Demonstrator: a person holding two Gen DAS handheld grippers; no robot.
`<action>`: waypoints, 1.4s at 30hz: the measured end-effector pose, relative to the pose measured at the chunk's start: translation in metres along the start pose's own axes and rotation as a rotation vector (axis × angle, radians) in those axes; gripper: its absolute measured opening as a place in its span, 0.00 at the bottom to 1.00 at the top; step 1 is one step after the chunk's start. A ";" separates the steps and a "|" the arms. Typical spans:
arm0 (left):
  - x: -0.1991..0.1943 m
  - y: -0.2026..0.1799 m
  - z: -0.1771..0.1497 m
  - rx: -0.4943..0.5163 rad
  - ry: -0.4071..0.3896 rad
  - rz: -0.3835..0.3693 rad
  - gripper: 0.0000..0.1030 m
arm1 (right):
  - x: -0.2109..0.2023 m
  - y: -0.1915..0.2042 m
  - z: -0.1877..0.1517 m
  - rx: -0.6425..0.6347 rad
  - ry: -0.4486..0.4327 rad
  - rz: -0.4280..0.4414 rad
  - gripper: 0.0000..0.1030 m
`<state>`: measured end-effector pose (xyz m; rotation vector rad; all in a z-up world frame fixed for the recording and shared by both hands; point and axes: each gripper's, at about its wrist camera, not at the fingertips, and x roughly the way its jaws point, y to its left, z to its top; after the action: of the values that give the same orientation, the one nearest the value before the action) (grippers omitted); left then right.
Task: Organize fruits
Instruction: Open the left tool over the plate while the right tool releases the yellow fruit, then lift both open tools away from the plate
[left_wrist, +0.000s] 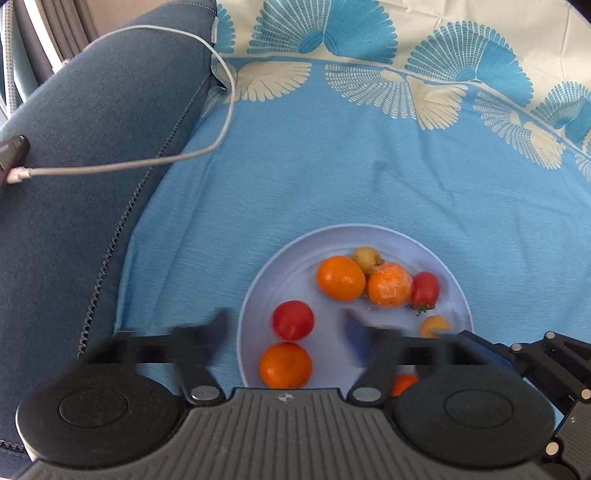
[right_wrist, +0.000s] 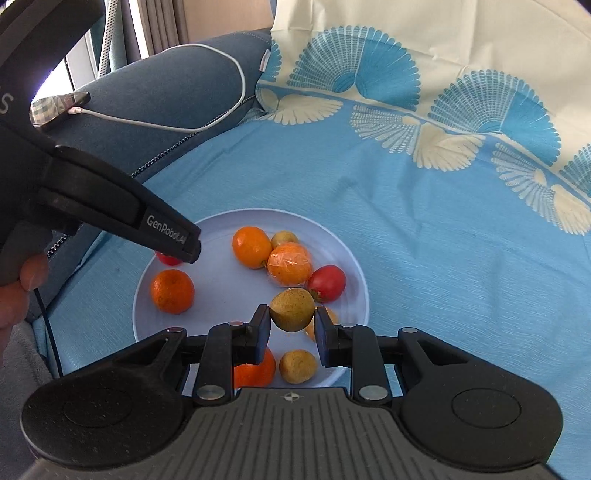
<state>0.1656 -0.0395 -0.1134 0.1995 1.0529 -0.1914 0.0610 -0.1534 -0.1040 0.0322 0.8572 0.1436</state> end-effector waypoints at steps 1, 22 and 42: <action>-0.006 0.002 0.000 -0.006 -0.028 0.009 1.00 | 0.002 -0.001 0.001 0.001 0.008 0.013 0.47; -0.135 0.021 -0.085 -0.002 -0.097 -0.008 1.00 | -0.131 0.018 -0.047 0.099 -0.096 -0.173 0.98; -0.167 0.013 -0.115 0.021 -0.153 0.010 1.00 | -0.180 0.030 -0.069 0.078 -0.202 -0.229 0.99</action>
<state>-0.0080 0.0126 -0.0219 0.2058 0.8976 -0.2057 -0.1110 -0.1511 -0.0112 0.0211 0.6590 -0.1070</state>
